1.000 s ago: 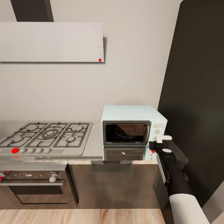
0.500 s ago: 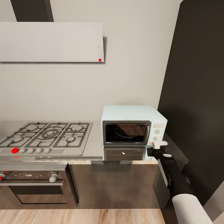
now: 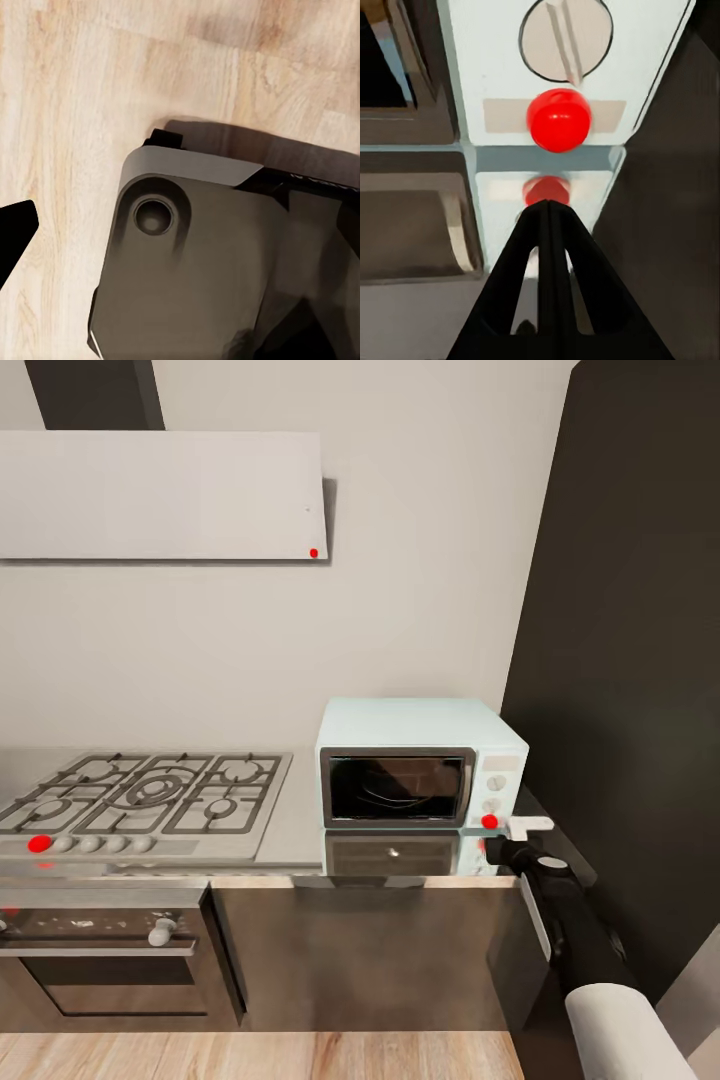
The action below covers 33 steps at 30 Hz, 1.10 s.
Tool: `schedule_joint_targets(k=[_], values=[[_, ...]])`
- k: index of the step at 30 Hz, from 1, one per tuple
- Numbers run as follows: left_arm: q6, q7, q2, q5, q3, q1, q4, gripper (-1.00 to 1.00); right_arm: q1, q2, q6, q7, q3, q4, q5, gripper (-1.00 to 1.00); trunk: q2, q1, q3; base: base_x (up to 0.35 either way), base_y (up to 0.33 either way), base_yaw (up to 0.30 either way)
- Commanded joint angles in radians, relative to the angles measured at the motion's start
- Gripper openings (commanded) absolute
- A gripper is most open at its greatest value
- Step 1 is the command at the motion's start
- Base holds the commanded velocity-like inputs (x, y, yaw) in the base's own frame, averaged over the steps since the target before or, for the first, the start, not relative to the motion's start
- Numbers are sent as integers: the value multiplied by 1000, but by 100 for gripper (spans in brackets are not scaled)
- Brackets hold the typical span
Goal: In the kitchen, take the popcorn bag from the countertop, put it into the microwave, and heat it until the popcorn is cooked so the cooked popcorn ends up inside the bag.
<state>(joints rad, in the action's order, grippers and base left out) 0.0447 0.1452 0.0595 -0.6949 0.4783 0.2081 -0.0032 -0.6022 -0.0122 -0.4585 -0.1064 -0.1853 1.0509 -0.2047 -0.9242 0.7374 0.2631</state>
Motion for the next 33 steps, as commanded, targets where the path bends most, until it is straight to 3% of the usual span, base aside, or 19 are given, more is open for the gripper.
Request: schedule_joint_targets(k=[1,6,33], values=[[2,4,0,-8,8,1,0,100,-1,0,-5,-12,-11,2,-11,-100,-1,0,1,0,-8,0],[2,4,0,-8,8,1,0,100,-1,0,-5,-18,-27,1,-12,-100,-1,0,1,0,-68,0],[1,4,-2,-8,7,1,0,100,-1,0,-5,-18,-28,-22,-8,-100,-1,0,1,12,-5,0]])
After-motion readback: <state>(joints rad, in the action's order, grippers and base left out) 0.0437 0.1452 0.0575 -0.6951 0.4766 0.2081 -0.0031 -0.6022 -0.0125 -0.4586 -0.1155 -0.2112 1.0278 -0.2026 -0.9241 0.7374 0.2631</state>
